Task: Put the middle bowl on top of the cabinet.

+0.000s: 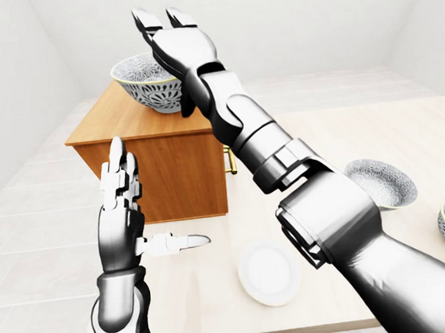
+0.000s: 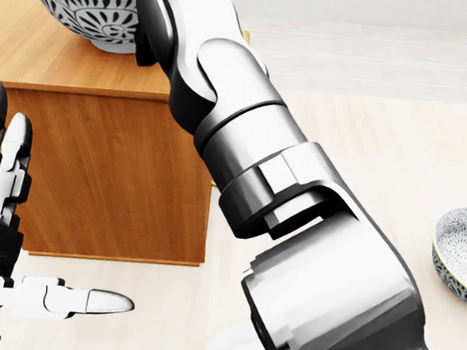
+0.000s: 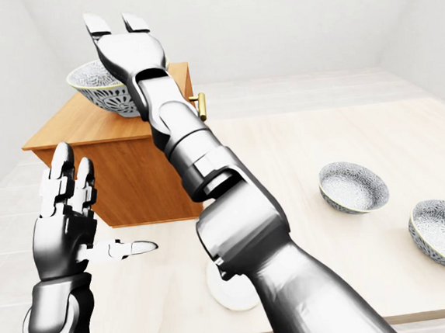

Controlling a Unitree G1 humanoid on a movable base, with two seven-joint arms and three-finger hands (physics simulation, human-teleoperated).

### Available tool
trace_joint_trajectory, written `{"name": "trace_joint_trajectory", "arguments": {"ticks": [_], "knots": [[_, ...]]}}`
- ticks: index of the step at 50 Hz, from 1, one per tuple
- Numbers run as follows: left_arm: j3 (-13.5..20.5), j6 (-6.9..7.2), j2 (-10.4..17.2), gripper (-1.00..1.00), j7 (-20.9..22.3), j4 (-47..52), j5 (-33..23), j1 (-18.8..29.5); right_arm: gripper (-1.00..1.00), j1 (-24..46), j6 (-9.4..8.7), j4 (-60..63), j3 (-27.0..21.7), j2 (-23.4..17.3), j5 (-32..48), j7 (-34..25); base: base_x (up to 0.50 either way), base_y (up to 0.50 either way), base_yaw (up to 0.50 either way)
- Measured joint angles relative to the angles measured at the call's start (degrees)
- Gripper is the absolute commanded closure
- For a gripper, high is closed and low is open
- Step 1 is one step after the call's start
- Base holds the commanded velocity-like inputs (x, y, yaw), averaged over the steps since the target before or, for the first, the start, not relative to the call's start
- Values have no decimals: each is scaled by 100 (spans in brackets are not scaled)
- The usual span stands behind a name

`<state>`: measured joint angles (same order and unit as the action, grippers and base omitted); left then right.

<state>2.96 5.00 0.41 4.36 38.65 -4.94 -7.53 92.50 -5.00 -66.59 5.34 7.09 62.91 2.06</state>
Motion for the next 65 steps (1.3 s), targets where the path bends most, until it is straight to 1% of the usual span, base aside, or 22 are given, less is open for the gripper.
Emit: {"name": "trace_joint_trajectory", "arguments": {"ticks": [5,10,19,28,34,40,54,65], "knots": [[0,0,0,-100,-3,-1,-4,4,-100,-227,0,442,68,-20,118,-215,0,0,0],[2,0,0,-100,-8,-6,-11,3,-100,-654,0,1236,160,-45,329,-579,0,0,0],[-6,0,4,-100,-14,-30,-35,-9,-100,-1747,0,3279,403,-81,1122,-1709,0,0,0],[-7,0,3,-100,-27,-75,-68,-17,-100,-2705,0,5050,397,-110,1996,-2847,0,0,0],[-17,0,1,-100,-35,-97,-94,-23,-100,-3136,0,6040,289,-163,2517,-3560,0,0,0],[-24,0,-1,-100,-42,-113,-114,-29,-100,-3372,0,6810,114,-304,2954,-4206,0,0,0],[-6,0,0,-100,-57,-167,-134,-21,-100,-3603,0,8161,-241,-732,3562,-4206,0,0,0],[-5,0,-1,-100,-64,-178,-151,-28,-100,-3836,0,9025,-394,-889,3875,-4206,0,0,0]]}}
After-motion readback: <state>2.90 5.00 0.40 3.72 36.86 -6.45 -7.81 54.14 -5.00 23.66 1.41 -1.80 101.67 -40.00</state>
